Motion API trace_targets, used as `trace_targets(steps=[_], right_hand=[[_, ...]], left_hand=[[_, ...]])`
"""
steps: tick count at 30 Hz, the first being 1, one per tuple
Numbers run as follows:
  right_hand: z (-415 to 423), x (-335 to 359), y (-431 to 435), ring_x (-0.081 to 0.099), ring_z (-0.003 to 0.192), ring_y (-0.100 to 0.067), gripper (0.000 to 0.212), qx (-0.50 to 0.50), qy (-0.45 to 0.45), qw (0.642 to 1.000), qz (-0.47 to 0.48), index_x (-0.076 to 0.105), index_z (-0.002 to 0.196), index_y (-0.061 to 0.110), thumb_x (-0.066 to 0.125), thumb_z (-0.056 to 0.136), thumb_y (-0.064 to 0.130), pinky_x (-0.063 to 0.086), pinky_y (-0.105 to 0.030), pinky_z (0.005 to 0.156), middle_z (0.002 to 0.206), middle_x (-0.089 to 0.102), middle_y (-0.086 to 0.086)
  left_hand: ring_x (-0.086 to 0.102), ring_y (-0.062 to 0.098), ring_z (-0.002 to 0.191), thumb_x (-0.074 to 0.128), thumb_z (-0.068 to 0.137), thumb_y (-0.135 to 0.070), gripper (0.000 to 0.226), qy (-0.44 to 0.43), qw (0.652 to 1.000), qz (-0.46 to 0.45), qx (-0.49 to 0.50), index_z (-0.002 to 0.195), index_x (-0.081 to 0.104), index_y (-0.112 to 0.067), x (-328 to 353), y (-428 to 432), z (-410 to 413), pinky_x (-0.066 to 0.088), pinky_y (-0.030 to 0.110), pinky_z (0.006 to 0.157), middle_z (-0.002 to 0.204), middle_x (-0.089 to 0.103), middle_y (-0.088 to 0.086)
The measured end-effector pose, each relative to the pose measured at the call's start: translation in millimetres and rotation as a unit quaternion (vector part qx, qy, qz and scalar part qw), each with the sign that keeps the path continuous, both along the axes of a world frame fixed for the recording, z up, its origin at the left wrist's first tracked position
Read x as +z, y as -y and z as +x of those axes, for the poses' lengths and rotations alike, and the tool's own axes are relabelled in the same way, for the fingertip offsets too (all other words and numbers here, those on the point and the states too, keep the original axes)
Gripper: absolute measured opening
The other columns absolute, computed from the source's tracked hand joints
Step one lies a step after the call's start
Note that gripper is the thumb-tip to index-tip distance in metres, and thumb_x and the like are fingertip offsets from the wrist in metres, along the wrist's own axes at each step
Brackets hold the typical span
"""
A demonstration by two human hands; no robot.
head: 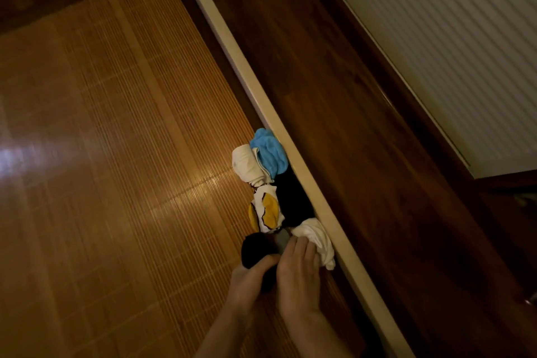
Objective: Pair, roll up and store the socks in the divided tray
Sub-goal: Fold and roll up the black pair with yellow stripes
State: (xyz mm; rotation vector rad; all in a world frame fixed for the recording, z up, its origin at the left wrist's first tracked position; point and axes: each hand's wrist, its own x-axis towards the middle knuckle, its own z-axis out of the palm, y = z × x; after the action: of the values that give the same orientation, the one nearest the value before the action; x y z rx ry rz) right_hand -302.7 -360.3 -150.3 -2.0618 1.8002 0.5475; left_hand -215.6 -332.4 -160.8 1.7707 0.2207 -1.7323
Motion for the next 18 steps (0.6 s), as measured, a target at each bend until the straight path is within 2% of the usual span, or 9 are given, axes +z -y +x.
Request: trace_targets(steps=[2, 4, 5, 7, 9, 11, 14, 16, 18], right_hand=[[-5.8, 4.1, 2.1, 0.062, 0.098, -0.028, 0.026, 0.004, 0.021, 1.000, -0.006, 0.067, 0.110, 0.004, 0.071, 0.084, 0.004, 0.055, -0.039, 0.084, 0.105, 0.064, -0.013], [-13.4, 8.2, 0.4, 0.064, 0.094, -0.026, 0.038, -0.023, 0.058, 0.998, -0.012, 0.070, 0.105, 0.007, 0.086, 0.071, 0.011, 0.057, -0.038, 0.081, 0.100, 0.066, -0.011], [-16.7, 9.8, -3.4, 0.063, 0.100, -0.025, 0.045, -0.042, 0.090, 0.995, -0.016, 0.069, 0.111, 0.008, 0.088, 0.070, 0.017, 0.056, -0.038, 0.086, 0.105, 0.066, -0.009], [-19.2, 13.0, -14.0, 0.054, 0.121, -0.021, 0.054, -0.101, 0.174, 0.979, 0.003, 0.058, 0.131, 0.012, 0.079, 0.083, 0.024, 0.048, -0.037, 0.103, 0.126, 0.059, -0.003], [-20.3, 17.8, -21.3, 0.043, 0.133, -0.017, 0.058, -0.231, 0.280, 0.931, 0.026, 0.043, 0.145, 0.016, 0.069, 0.093, 0.021, 0.040, -0.032, 0.110, 0.141, 0.048, 0.000], [-24.5, 22.2, -23.0, 0.043, 0.133, -0.017, 0.061, -0.316, 0.326, 0.891, 0.017, 0.038, 0.150, 0.017, 0.065, 0.096, 0.018, 0.038, -0.027, 0.107, 0.145, 0.046, -0.002], [-29.6, 26.7, -22.2, 0.047, 0.131, -0.014, 0.059, -0.373, 0.370, 0.850, 0.032, 0.037, 0.153, 0.019, 0.061, 0.099, 0.018, 0.038, -0.018, 0.101, 0.146, 0.048, 0.000], [-30.9, 28.6, -19.6, 0.053, 0.116, -0.005, 0.057, -0.424, 0.402, 0.808, 0.079, 0.036, 0.154, 0.023, 0.057, 0.102, 0.019, 0.044, -0.004, 0.084, 0.141, 0.051, 0.004], [-32.1, 29.3, -18.3, 0.052, 0.105, 0.004, 0.056, -0.449, 0.416, 0.784, 0.105, 0.034, 0.155, 0.024, 0.055, 0.103, 0.020, 0.044, -0.001, 0.073, 0.139, 0.052, 0.005]], left_hand=[[0.074, 0.034, 0.098, 0.090, 0.070, -0.016, 0.027, 0.017, 1.000, 0.015, 0.010, 0.095, 0.082, -0.010, 1.3, -0.7, -0.3, 0.058, 0.053, 0.095, 0.097, 0.080, 0.014], [0.074, 0.032, 0.092, 0.090, 0.071, -0.016, 0.033, 0.050, 0.998, 0.024, 0.015, 0.100, 0.078, -0.006, 3.0, -3.1, 1.9, 0.062, 0.046, 0.083, 0.093, 0.079, 0.013], [0.074, 0.030, 0.090, 0.090, 0.071, -0.015, 0.033, 0.062, 0.998, 0.024, 0.012, 0.100, 0.077, -0.005, 5.4, -4.4, 3.2, 0.061, 0.042, 0.077, 0.093, 0.079, 0.013], [0.073, 0.032, 0.094, 0.090, 0.070, -0.017, 0.031, 0.049, 0.999, 0.017, 0.006, 0.097, 0.078, -0.006, 10.5, -7.0, 5.0, 0.061, 0.045, 0.085, 0.095, 0.079, 0.015], [0.074, 0.034, 0.100, 0.091, 0.068, -0.020, 0.028, -0.008, 1.000, 0.005, 0.009, 0.093, 0.082, -0.009, 18.9, -8.7, 4.1, 0.057, 0.051, 0.097, 0.099, 0.079, 0.015], [0.075, 0.030, 0.099, 0.093, 0.066, -0.023, 0.030, -0.060, 0.998, -0.017, 0.008, 0.092, 0.083, -0.012, 27.4, -8.6, 1.0, 0.057, 0.048, 0.097, 0.103, 0.079, 0.014], [0.075, 0.026, 0.101, 0.095, 0.058, -0.029, 0.045, -0.068, 0.997, -0.040, 0.004, 0.098, 0.082, -0.015, 35.0, -7.5, -3.5, 0.055, 0.047, 0.101, 0.106, 0.079, 0.011], [0.074, 0.027, 0.103, 0.096, 0.052, -0.034, 0.057, -0.041, 0.998, -0.053, 0.000, 0.103, 0.080, -0.014, 38.5, -6.2, -4.7, 0.054, 0.050, 0.103, 0.105, 0.079, 0.009], [0.074, 0.026, 0.102, 0.096, 0.050, -0.036, 0.063, -0.020, 0.998, -0.067, -0.007, 0.105, 0.078, -0.014, 41.0, -5.7, -4.2, 0.055, 0.051, 0.102, 0.104, 0.079, 0.008]])
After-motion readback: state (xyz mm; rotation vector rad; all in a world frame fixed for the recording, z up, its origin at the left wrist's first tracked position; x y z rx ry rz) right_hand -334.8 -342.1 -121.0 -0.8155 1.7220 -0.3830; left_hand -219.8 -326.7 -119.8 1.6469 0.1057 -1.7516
